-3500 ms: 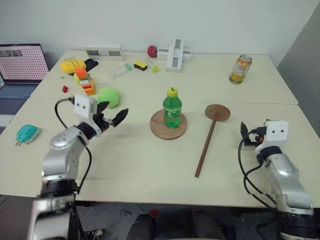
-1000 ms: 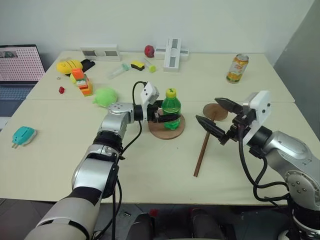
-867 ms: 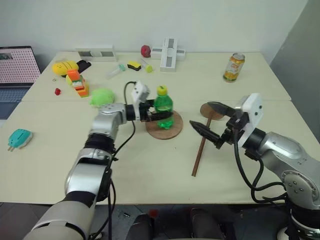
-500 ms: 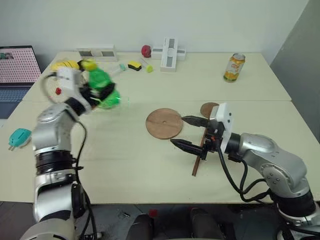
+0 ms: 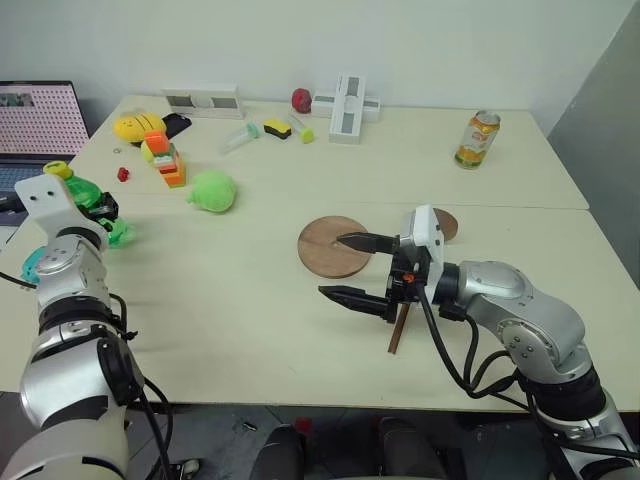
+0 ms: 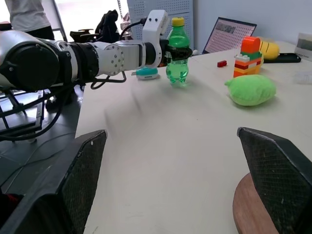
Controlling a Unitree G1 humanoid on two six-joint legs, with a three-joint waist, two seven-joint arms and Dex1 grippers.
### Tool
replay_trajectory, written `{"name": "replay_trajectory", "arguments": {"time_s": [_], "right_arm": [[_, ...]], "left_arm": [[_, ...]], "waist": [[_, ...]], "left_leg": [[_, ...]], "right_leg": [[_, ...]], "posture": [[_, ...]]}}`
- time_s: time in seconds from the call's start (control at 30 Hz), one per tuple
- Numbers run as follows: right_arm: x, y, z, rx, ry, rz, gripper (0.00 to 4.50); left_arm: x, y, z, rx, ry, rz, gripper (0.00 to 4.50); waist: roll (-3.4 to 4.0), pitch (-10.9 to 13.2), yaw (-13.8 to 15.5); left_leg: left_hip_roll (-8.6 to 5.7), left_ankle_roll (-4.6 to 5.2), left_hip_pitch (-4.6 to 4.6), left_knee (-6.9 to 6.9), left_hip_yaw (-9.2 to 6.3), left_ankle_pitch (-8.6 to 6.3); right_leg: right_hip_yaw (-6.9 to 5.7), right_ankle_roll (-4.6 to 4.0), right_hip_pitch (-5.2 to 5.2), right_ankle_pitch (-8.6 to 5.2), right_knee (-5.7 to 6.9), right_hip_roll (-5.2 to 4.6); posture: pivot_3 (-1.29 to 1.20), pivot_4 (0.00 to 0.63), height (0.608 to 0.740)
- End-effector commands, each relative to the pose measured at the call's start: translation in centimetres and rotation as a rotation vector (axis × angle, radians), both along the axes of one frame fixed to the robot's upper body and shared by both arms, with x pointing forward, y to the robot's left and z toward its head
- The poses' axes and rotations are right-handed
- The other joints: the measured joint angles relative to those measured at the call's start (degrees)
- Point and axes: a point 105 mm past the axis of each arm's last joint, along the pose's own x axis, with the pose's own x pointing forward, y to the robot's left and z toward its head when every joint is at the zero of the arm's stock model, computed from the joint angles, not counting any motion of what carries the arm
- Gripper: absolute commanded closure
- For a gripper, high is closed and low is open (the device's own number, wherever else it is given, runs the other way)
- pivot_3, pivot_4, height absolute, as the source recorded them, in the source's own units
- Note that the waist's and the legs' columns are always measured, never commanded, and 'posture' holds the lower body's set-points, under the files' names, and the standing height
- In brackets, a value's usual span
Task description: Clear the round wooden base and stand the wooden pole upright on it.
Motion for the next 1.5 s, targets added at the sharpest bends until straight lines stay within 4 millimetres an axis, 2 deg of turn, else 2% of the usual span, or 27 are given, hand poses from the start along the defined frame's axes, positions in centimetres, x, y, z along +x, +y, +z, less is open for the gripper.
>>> {"name": "replay_trajectory", "arguments": {"time_s": [0.03,0.13,0.2,0.5,0.63,0.73,0.93,0.97,1.0,1.03,1.07,1.1,1.23,1.3,1.33,1.4,1.5], "right_arm": [[0.0,-0.5,1.3,0.022,-0.048,-0.025,0.00],[-0.1,-0.7,1.3,0.021,-0.047,-0.036,0.00],[0.0,-0.8,1.4,0.019,-0.047,-0.044,0.00],[-0.1,-1.0,1.2,0.020,-0.038,-0.067,0.00],[-0.1,-1.2,1.2,0.027,-0.022,-0.072,0.00],[0.0,-1.4,1.2,0.034,-0.012,-0.078,0.00],[0.2,-2.0,0.6,0.029,0.017,-0.089,0.00],[0.3,-2.2,0.3,0.022,0.022,-0.098,0.00],[0.4,-2.8,0.1,0.013,0.028,-0.114,0.00],[0.6,-3.6,-0.1,0.000,0.033,-0.143,0.00],[0.7,-4.3,-0.2,-0.010,0.036,-0.163,0.00],[0.8,-5.2,-0.3,-0.019,0.041,-0.199,0.00],[1.1,-7.3,-0.5,-0.034,0.052,-0.301,0.00],[0.9,-8.7,-1.1,-0.050,0.078,-0.381,0.00],[0.9,-9.5,-1.5,-0.059,0.094,-0.421,0.00],[0.8,-10.2,-1.8,-0.068,0.111,-0.461,0.00],[1.6,-11.8,-3.1,-0.090,0.204,-0.537,0.00]], "left_arm": [[-0.4,1.2,2.8,-0.009,-0.111,0.047,1.14],[-0.6,1.5,2.1,-0.058,-0.114,0.065,0.30],[-0.7,1.5,2.1,-0.071,-0.123,0.072,0.02],[-0.8,1.8,3.3,-0.056,-0.161,0.066,0.02],[-1.9,2.5,5.8,0.003,-0.251,0.065,0.02],[-2.6,1.8,7.2,0.069,-0.296,0.022,0.02],[-4.2,-0.8,11.8,0.131,-0.427,-0.094,0.02],[-4.3,-2.0,12.7,0.154,-0.436,-0.160,0.02],[-4.3,-4.3,13.5,0.193,-0.438,-0.275,0.02],[-4.3,-7.3,13.8,0.243,-0.414,-0.428,0.02],[-4.4,-9.5,13.7,0.274,-0.390,-0.537,0.02],[-4.6,-12.2,12.9,0.304,-0.350,-0.662,0.02],[-5.4,-18.1,9.7,0.228,-0.263,-0.920,0.02],[-6.3,-21.6,6.8,0.203,-0.182,-1.065,0.02],[-6.8,-23.0,5.8,0.184,-0.153,-1.125,0.02],[-7.3,-24.1,5.0,0.161,-0.129,-1.176,0.02],[-8.7,-26.8,2.9,0.136,-0.078,-1.344,0.02]], "waist": [[0.00,0.0,-0.2],[-0.01,0.0,-0.5],[-0.01,0.0,-0.7],[-0.01,0.0,-0.7],[-0.02,0.0,-0.7],[-0.01,0.0,-0.8],[-0.03,0.0,-0.5],[-0.04,0.0,-0.5],[-0.04,0.0,-0.5],[-0.04,0.0,-0.4],[-0.03,0.0,-0.3],[-0.02,0.0,-0.1],[0.05,0.0,0.2],[0.09,0.0,0.1],[0.10,0.0,0.1],[0.11,0.0,0.0],[0.16,0.0,-0.1]], "left_leg": [[0.00,0.00,0.00,0.00,0.01,0.00],[0.01,0.00,0.00,0.00,0.03,0.00],[0.04,0.00,0.00,-0.01,0.03,0.00],[0.03,0.00,0.01,0.00,0.05,0.00],[0.05,0.00,0.00,0.00,0.04,0.00],[0.10,0.00,0.01,-0.01,0.04,0.00],[0.12,0.00,0.00,0.00,0.02,0.00],[0.12,0.00,0.00,0.00,0.02,0.00],[0.10,0.00,0.00,0.00,0.04,0.00],[0.10,0.00,0.00,0.00,0.05,0.00],[0.12,0.00,0.00,0.00,0.05,0.00],[0.12,0.00,0.00,-0.01,0.04,0.00],[0.10,0.07,0.05,-0.01,0.11,-0.04],[0.11,0.22,0.13,-0.02,0.14,-0.12],[0.10,0.23,0.12,-0.03,0.16,-0.13],[0.09,0.23,0.09,-0.03,0.22,-0.13],[0.12,0.24,0.12,-0.01,0.31,-0.13]], "right_leg": [[0.02,0.00,-0.02,0.00,0.03,0.00],[0.06,0.00,-0.09,0.00,0.14,0.00],[0.14,0.00,-0.20,0.00,0.23,0.01],[0.23,0.00,-0.25,0.00,0.31,0.02],[0.23,0.00,-0.26,0.00,0.31,0.02],[0.35,0.00,-0.30,0.00,0.33,0.01],[0.39,0.00,-0.32,0.00,0.33,-0.01],[0.39,0.00,-0.32,0.00,0.33,-0.02],[0.39,0.00,-0.32,0.00,0.32,-0.01],[0.40,0.00,-0.31,0.00,0.31,-0.02],[0.40,0.00,-0.27,0.00,0.29,-0.03],[0.39,0.00,-0.26,0.00,0.26,-0.05],[0.45,0.00,-0.18,0.00,0.23,-0.04],[0.46,0.00,-0.11,0.00,0.24,-0.02],[0.47,0.00,-0.12,0.00,0.24,0.01],[0.45,0.00,-0.11,0.00,0.23,0.02],[0.45,0.00,-0.11,0.00,0.29,0.08]], "posture": [[0.00,0.150,0.740],[0.00,0.150,0.740],[0.00,0.150,0.740],[0.00,0.150,0.740],[0.00,0.150,0.740],[0.00,0.150,0.740],[0.00,0.150,0.740],[0.00,0.150,0.740],[0.00,0.150,0.740],[0.00,0.150,0.740],[0.00,0.150,0.740],[0.00,0.150,0.740],[0.00,0.150,0.740],[0.00,0.150,0.740],[0.00,0.150,0.740],[0.00,0.150,0.740],[0.00,0.150,0.740]]}}
